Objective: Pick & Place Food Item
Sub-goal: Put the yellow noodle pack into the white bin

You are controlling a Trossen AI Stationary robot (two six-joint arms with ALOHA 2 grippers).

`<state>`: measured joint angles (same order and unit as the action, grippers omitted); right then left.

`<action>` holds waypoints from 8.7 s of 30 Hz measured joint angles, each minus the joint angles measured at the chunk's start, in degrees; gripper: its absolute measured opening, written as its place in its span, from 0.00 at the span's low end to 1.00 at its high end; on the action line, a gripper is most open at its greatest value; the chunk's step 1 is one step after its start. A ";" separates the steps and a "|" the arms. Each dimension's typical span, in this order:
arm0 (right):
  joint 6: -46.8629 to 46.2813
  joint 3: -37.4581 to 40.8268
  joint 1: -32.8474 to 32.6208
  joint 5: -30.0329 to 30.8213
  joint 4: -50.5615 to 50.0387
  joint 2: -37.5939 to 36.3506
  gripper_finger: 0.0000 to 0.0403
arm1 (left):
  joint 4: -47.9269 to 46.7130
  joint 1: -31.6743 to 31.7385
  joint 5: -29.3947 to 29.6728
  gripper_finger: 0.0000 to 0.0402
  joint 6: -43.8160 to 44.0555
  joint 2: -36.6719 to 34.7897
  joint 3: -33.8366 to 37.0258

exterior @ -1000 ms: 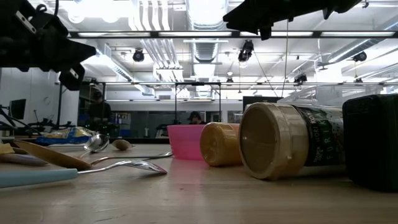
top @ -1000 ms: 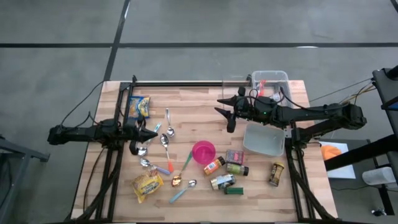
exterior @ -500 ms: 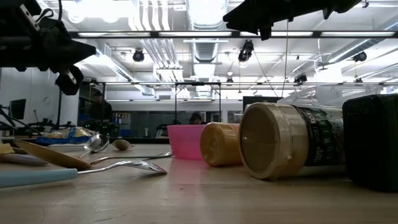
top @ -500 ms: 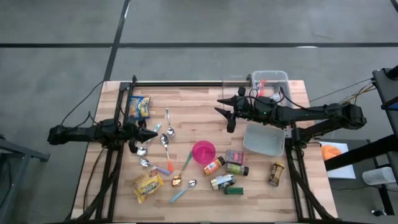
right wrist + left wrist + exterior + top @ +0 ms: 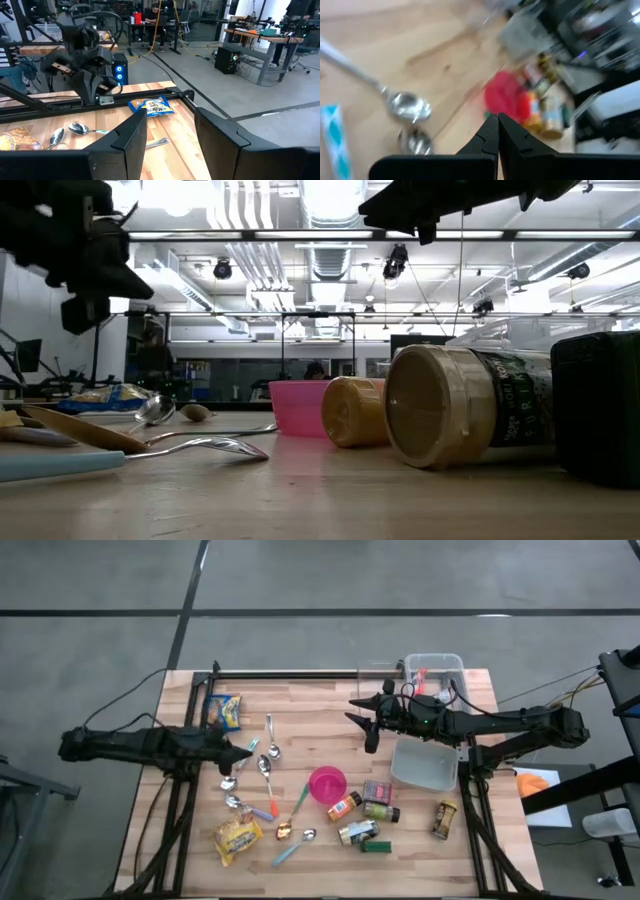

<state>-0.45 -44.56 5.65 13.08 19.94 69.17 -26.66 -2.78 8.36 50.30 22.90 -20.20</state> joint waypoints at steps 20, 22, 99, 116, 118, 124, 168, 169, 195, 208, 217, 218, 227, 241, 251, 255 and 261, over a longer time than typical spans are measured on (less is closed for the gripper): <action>0.03 0.00 0.00 0.00 0.02 0.00 0.40 | -38.88 -16.63 -6.27 0.00 38.83 51.14 -36.55; 0.02 0.00 0.00 0.00 0.00 0.00 0.40 | -38.72 -19.82 -5.03 0.00 42.86 52.48 -38.62; 0.04 -0.02 0.03 0.00 0.00 0.00 0.40 | -7.31 -35.33 -5.11 0.64 69.87 63.30 -20.07; 0.04 -0.02 0.00 0.00 0.00 0.00 0.40 | -7.78 -35.37 -5.51 0.03 70.12 63.41 -19.98; 0.04 -0.02 0.00 0.00 0.01 0.00 0.40 | -7.76 -35.37 -5.43 0.02 70.11 63.41 -20.01; 0.04 -0.02 0.00 0.00 0.00 0.00 0.40 | -9.16 -35.37 -5.40 0.01 70.88 62.25 -20.09; 0.04 -0.02 0.02 0.02 0.00 0.00 0.40 | -26.75 -35.35 52.29 0.01 34.95 55.58 -36.84; 0.04 -0.02 0.02 0.01 0.02 0.00 0.40 | -25.17 -35.35 54.46 0.01 31.51 55.58 -36.84; 0.04 -0.02 0.00 0.01 0.01 0.00 0.40 | 33.12 -14.49 54.40 0.01 -30.86 55.58 -23.18; 0.04 -0.02 0.00 0.00 0.00 0.00 0.40 | 63.18 5.72 11.02 0.01 -47.51 56.45 -16.89; 0.04 -0.02 0.04 0.02 0.00 0.00 0.40 | 72.70 14.59 -1.04 0.01 -47.58 62.25 -17.18; 0.04 -0.02 0.04 0.01 -0.01 0.00 0.40 | 73.56 15.12 -1.30 0.01 -47.91 63.05 -17.34; 0.04 -0.02 0.04 0.01 0.00 0.00 0.40 | 76.81 18.53 -4.95 0.01 -48.60 73.96 -22.84; 0.04 -0.02 0.00 0.02 -0.04 -0.02 0.40 | 76.72 19.06 -4.94 0.02 -44.45 82.70 -25.71; 0.04 -0.02 0.00 0.00 -0.03 -0.02 0.40 | 76.62 19.05 -4.96 0.31 -44.45 82.68 -25.69; 0.04 -0.02 0.00 0.00 -0.02 -0.02 0.40 | 76.61 19.05 -5.54 0.48 -44.45 82.68 -25.69; 0.04 -0.02 0.00 0.00 -0.04 -0.01 0.40 | 76.64 18.99 -6.87 0.74 -44.39 82.57 -25.65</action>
<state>-0.40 -44.58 5.65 13.08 19.91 69.16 49.98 16.21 1.49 5.91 105.47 -45.84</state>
